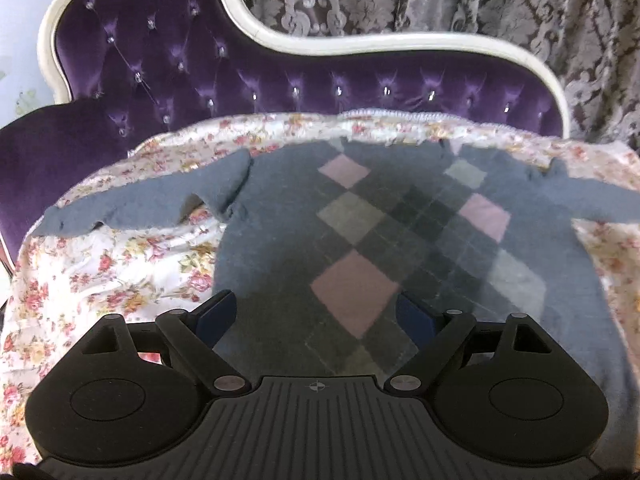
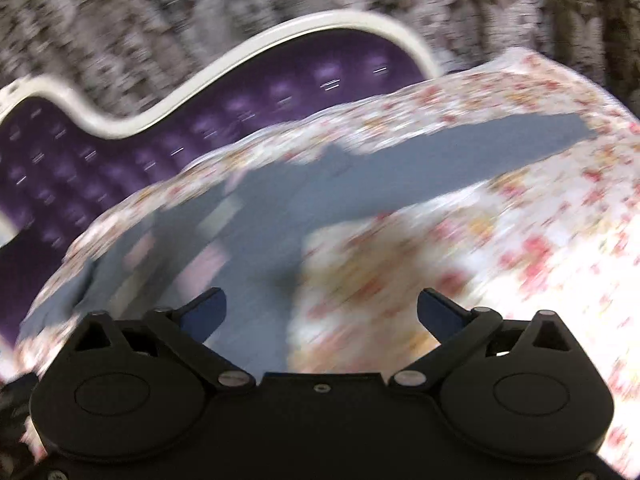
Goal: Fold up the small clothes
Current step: 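Move the right tool to the sweater's sleeve and close on its cuff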
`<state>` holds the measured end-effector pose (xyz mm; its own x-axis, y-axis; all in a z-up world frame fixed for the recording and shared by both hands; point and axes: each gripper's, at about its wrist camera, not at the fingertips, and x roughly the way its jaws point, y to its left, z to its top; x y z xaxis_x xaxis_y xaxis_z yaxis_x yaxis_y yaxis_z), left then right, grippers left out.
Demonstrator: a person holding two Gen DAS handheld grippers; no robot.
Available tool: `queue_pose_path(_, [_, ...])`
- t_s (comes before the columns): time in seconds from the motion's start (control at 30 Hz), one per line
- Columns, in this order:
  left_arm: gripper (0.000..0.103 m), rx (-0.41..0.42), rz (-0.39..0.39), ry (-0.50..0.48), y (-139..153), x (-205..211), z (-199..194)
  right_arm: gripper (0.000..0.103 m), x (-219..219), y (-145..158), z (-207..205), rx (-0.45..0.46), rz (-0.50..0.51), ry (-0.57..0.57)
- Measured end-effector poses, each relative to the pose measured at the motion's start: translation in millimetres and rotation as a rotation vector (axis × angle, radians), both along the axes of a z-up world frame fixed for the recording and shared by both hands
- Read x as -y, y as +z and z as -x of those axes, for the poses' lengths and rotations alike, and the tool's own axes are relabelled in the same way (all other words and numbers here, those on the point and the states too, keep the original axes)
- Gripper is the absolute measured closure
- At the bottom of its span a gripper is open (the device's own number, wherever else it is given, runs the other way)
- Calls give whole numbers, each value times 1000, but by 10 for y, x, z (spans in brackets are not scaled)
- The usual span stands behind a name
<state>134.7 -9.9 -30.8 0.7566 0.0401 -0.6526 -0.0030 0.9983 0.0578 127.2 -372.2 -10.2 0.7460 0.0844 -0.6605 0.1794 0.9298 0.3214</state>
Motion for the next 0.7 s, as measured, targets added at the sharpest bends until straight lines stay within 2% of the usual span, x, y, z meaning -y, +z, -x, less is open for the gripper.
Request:
queue_pose_path(0.03, [16, -15, 13, -1, -43, 0, -45, 10, 129, -19, -72, -1, 10, -27])
queue_pose_path(0.13, [16, -53, 64, 7, -169, -24, -134, 12, 595, -117, -320, -5, 21, -118])
queue_pose_path(0.3, [16, -88, 86, 4, -396, -38, -159, 20, 1316, -290, -673, -7, -21, -256])
queue_pose_path(0.43, [15, -11, 86, -5, -479, -40, -33, 21, 1772, -411, -873, 10, -70, -371])
queue_pose_path(0.6, [6, -31, 85, -20, -483, -37, -66, 25, 2166, -621, -1057, 3, -142, -475])
queue_pose_path(0.7, [0, -44, 70, -30, -515, -3, -96, 26, 2293, -672, -1067, 57, -175, -500])
